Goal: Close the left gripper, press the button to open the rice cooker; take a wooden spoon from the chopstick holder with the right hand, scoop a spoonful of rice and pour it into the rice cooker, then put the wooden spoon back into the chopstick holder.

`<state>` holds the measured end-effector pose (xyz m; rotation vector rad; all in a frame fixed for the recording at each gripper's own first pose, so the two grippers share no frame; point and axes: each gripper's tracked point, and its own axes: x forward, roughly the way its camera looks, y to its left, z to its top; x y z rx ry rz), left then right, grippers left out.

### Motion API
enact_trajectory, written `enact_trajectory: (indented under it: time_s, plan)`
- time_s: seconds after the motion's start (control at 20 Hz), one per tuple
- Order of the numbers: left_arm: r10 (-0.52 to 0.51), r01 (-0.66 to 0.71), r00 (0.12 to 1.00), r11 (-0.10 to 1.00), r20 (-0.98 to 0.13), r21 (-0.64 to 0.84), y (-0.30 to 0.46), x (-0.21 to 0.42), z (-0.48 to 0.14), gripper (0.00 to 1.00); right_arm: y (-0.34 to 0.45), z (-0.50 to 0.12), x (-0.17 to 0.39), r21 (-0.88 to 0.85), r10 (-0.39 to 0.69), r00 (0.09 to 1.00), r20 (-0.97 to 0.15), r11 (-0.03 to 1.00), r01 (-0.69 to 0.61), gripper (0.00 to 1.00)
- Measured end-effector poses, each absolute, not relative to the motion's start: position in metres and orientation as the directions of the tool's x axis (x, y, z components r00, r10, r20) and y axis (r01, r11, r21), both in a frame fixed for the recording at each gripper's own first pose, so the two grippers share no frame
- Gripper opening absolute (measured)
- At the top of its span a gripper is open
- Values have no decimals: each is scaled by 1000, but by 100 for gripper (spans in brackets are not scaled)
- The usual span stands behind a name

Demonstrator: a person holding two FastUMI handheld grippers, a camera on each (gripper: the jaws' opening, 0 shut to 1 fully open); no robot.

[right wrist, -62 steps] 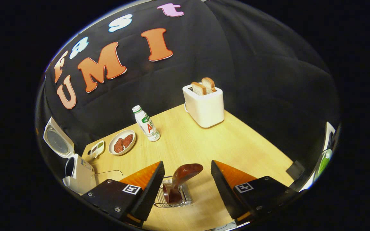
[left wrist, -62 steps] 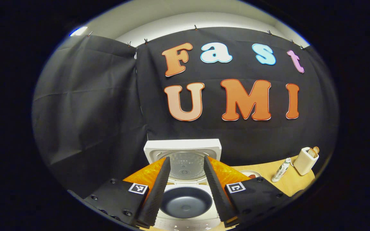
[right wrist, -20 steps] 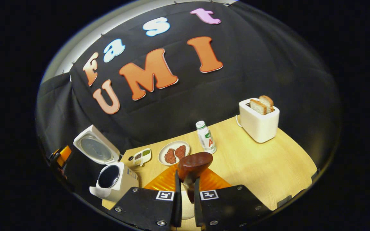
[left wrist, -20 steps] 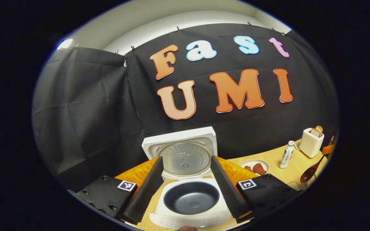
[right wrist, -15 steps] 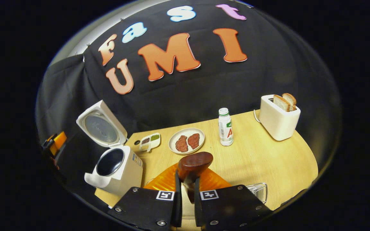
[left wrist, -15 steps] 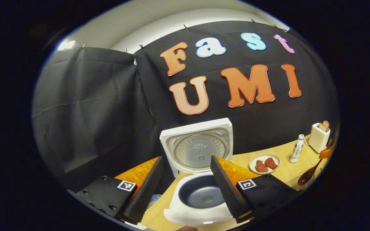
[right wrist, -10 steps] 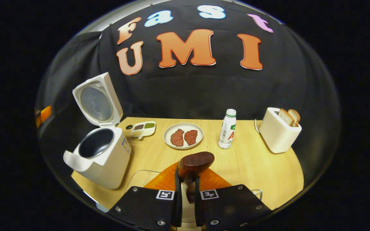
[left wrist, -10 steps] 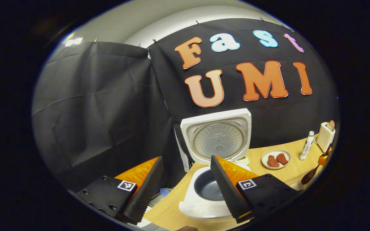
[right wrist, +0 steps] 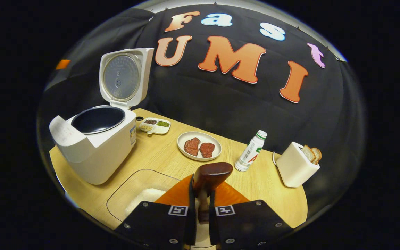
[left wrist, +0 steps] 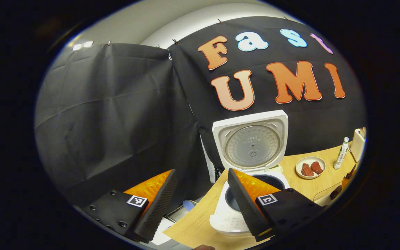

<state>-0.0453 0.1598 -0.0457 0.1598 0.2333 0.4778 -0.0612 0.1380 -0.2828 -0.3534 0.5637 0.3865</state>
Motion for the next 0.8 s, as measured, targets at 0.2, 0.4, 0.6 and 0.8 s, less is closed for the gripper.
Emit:
enact_trajectory:
  time_s: [0.2,0.4,0.6,0.8]
  plan:
    - [470,-434,862,878,-191,201,159,-42,-47,96,150,-298,-82,-205,284,763,-581,856,-475,15]
    - [477,-440,857,875,-197,202,164,-46,-51,96,161,-315,-94,-80,319,713,-625,882,-465,15]
    - [487,-451,848,870,-209,196,170,-54,-57,96,159,-314,-91,-32,311,699,-643,902,-431,15]
    - [501,-464,841,862,-203,202,180,-59,-57,96,149,-313,-80,58,280,678,-679,942,-332,15]
